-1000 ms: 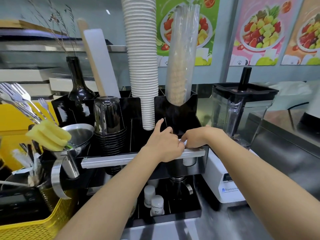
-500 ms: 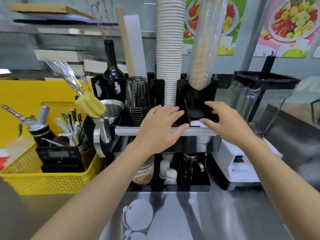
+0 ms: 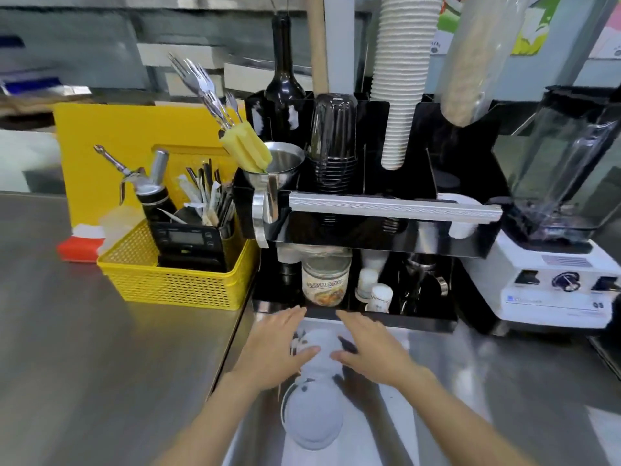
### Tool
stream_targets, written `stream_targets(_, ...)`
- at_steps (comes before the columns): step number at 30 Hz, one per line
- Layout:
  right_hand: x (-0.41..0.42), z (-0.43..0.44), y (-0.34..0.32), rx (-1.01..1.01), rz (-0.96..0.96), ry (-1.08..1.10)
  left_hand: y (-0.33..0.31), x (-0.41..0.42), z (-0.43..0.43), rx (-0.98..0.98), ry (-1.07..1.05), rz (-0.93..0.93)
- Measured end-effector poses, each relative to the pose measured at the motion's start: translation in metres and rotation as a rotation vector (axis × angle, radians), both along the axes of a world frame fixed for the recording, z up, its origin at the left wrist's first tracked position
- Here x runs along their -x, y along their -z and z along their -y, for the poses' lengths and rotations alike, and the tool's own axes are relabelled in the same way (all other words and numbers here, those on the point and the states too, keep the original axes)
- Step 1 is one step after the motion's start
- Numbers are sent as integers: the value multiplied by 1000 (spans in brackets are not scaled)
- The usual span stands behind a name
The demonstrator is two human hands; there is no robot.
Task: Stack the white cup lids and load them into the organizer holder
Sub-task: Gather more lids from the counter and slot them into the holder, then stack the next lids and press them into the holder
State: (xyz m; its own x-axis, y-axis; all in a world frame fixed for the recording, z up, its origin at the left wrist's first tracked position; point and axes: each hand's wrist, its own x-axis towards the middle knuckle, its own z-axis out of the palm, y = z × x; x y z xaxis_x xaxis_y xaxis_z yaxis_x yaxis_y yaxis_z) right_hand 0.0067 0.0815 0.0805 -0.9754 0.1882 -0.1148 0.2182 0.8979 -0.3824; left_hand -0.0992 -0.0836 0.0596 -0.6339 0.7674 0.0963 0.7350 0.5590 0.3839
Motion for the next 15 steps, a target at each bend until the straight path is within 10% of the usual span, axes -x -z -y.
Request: stream_targets(15,23,4,58,113,102,1,72,4,1,53,-53,225)
